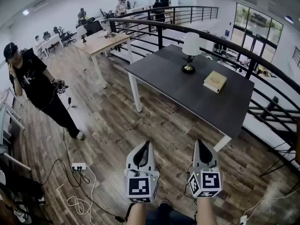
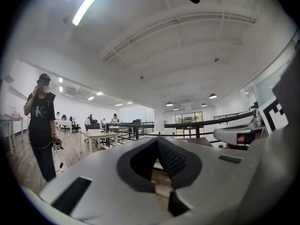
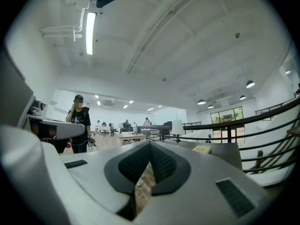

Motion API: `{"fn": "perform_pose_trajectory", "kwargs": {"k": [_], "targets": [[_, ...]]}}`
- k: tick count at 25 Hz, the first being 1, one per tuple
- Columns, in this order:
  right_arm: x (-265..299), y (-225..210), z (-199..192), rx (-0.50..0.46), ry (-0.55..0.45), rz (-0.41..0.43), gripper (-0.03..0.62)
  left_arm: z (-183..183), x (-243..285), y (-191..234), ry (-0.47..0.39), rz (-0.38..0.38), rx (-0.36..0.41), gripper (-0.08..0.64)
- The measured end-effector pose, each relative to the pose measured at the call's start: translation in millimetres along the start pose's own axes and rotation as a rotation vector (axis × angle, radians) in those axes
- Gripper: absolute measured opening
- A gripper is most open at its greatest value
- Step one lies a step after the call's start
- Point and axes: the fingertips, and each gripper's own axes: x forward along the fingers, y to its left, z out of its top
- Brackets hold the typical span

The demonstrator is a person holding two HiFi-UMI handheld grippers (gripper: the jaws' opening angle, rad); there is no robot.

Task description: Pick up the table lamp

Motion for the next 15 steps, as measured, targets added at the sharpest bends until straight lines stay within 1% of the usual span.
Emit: {"fn": "perform_pose_trajectory", "kwargs": {"k": [8, 15], "targets": [[36.0, -18.4, -10.4, 0.017, 0.024, -0.006, -0.007, -8.7, 42.9, 2.2, 0.018, -0.013, -0.011, 0.02], [84.2, -24.4, -13.9, 0.013, 0.03, -0.018, -0.007, -14.1, 92.3, 21.1, 0.02, -0.029, -0.022, 0.02]]}}
